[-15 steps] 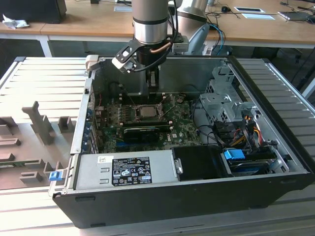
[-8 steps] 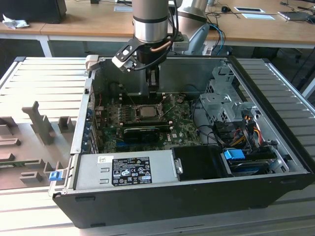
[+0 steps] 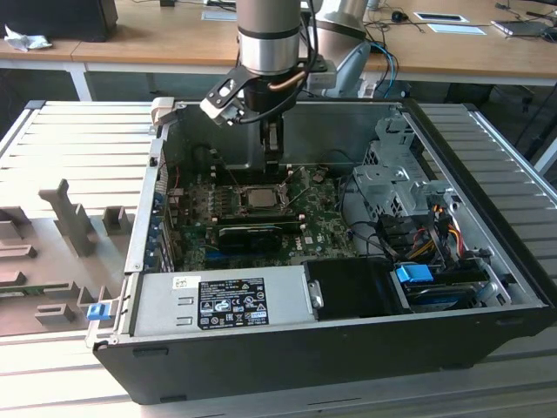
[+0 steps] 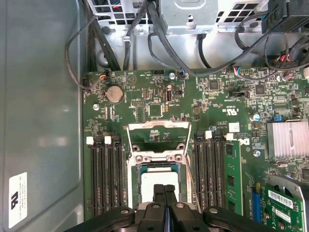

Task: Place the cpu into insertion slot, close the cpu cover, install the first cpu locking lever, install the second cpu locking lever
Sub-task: 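Close the cpu cover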

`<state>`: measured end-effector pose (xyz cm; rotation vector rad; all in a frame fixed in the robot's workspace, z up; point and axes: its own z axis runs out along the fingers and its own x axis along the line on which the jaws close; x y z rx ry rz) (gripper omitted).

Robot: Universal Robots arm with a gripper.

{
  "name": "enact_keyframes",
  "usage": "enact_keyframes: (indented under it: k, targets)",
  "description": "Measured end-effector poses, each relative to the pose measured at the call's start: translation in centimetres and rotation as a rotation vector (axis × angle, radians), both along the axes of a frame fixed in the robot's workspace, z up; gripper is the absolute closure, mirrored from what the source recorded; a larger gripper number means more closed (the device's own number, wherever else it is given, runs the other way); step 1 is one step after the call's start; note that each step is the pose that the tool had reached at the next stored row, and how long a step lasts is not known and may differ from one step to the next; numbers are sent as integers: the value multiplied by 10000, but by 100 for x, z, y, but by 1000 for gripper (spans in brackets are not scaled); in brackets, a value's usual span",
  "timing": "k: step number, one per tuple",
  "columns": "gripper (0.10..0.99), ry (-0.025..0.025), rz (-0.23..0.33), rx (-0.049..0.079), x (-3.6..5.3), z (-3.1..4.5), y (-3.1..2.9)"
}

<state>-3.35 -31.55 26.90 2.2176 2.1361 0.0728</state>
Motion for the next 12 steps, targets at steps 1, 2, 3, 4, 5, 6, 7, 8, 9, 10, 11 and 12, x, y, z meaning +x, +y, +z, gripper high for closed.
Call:
enact_keyframes:
  k: [1,2,3,4,5,6,7,8,9,10,11,12]
  targets:
    - [980,-1,0,0,2,2,0]
    - [980,0,0,0,3,3,0]
    - [980,0,-1,0,5,4,0]
    - [980,-1,1,1,9,6,1]
    - [980,0,1,0,11,8,0]
    - [980,0,0,0,13,8,1]
    - [980,0,-2,0,13,10,1]
    - [980,0,0,0,17,12,1]
    - [980,0,1,0,19,13,1]
    - [980,-1,1,0,22,14,1]
    - [980,0,0,0,24,16,1]
    - [980,0,0,0,26,17,1]
